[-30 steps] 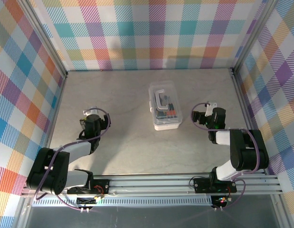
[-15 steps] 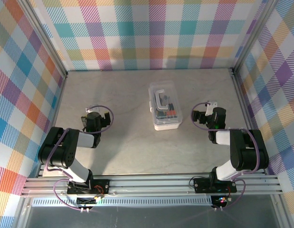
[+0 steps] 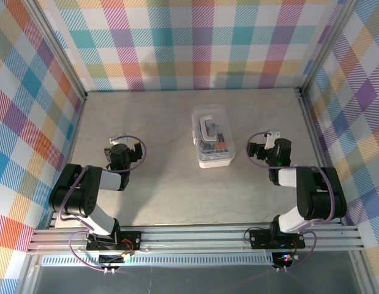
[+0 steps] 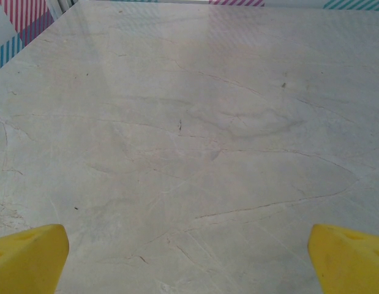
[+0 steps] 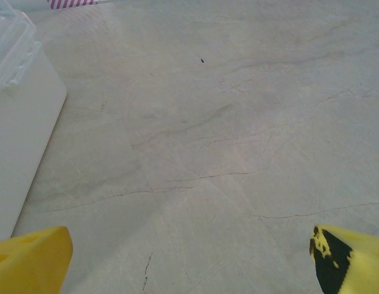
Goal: Pack the tool kit
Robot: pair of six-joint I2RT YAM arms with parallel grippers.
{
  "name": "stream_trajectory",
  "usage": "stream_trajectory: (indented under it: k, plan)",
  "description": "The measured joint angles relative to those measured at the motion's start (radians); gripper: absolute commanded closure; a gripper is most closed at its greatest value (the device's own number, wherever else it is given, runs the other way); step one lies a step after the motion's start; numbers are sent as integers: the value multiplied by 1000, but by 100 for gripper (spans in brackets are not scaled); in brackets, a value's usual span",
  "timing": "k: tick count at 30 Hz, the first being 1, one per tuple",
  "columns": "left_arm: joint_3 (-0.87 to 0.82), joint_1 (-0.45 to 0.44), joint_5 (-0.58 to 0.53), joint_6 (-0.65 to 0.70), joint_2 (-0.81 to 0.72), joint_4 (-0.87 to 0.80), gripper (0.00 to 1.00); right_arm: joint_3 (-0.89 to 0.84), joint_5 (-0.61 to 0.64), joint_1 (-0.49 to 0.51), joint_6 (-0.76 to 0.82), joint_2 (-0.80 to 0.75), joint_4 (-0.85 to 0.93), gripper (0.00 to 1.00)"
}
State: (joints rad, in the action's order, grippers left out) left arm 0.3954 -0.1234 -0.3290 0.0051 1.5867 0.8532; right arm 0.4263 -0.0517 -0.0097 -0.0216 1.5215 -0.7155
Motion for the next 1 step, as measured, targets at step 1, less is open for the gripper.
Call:
stream_trajectory:
  k: [1]
  plan:
    - [0,0,0,0,0,0,1,0,0,0,0,0,0,1]
